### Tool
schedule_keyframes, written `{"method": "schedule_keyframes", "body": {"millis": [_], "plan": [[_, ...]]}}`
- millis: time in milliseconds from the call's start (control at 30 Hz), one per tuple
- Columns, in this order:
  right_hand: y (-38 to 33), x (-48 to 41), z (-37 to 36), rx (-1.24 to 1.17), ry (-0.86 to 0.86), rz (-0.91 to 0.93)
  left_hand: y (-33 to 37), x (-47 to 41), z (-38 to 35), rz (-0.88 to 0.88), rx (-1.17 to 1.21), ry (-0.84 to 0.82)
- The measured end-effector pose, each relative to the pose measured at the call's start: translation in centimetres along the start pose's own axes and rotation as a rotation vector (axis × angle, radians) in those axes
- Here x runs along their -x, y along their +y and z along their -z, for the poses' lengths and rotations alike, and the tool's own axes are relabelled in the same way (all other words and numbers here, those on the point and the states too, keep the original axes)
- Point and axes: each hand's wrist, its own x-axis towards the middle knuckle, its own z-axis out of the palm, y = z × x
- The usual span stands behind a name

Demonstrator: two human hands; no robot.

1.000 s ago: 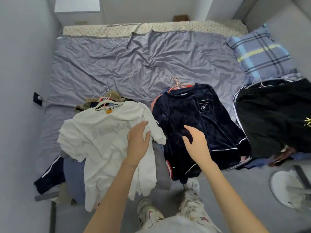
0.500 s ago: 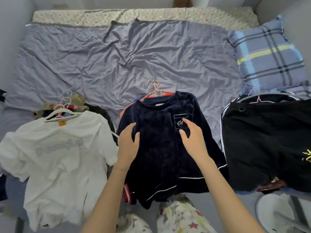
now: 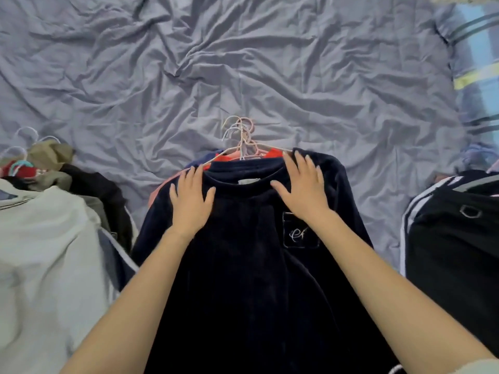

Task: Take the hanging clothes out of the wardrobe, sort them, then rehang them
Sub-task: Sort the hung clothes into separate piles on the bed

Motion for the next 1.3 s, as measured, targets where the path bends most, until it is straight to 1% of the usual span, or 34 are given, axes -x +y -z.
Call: {"method": "schedule_keyframes", "body": {"millis": [100, 167, 233, 367, 433, 500, 567, 667, 733, 800, 900, 1000, 1167, 1300], "plan": [[0.9, -5.1, -2.2, 0.083, 0.054, 0.029, -2.4, -4.3, -2.2, -0.005, -0.006, 0.043], [1.5, -7.5, -3.2, 0.115, 0.04, 0.015, -3.6, -5.6, -3.4, -0.009, -0.027, 0.059], [2.3, -8.9, -3.8, 0.103, 0.035, -0.022, -4.3, -6.0, -4.3, -0.021, -0.057, 0.11], [3.1, -8.1, -4.1, 0.004, 0.16, 0.001, -4.0, -4.7, -3.9, 0.034, -0.005, 0.202], [3.2, -6.6, -3.5, -0.055, 0.201, 0.038, -3.7, -2.5, -2.7, 0.0, 0.08, 0.248], [3.2, -4.7, -2.1, -0.107, 0.18, 0.079, -3.3, 0.3, -1.1, -0.06, 0.199, 0.269], [3.1, -2.1, -0.4, -0.164, 0.146, 0.121, -2.8, 3.7, 0.5, -0.075, 0.293, 0.259], [2.4, 3.0, 2.3, -0.212, 0.146, 0.142, -1.6, 9.1, 3.1, -0.016, 0.347, 0.274], [1.6, 6.7, 4.3, -0.214, 0.152, 0.128, -0.8, 12.1, 5.1, -0.047, 0.385, 0.273], [0.5, 10.9, 6.4, -0.237, 0.168, 0.098, 0.0, 14.7, 7.5, -0.08, 0.432, 0.235], [-1.5, 18.2, 9.3, -0.336, 0.254, 0.034, 0.6, 18.9, 11.1, -0.115, 0.474, 0.179], [-4.2, 25.8, 12.0, -0.445, 0.359, -0.039, 0.9, 24.0, 14.8, -0.132, 0.496, 0.173], [-7.5, 36.9, 15.6, -0.502, 0.461, -0.082, 1.3, 34.0, 19.9, -0.18, 0.473, 0.218], [-8.8, 43.0, 18.2, -0.488, 0.487, -0.07, 2.5, 40.9, 22.8, -0.186, 0.506, 0.289]]}}
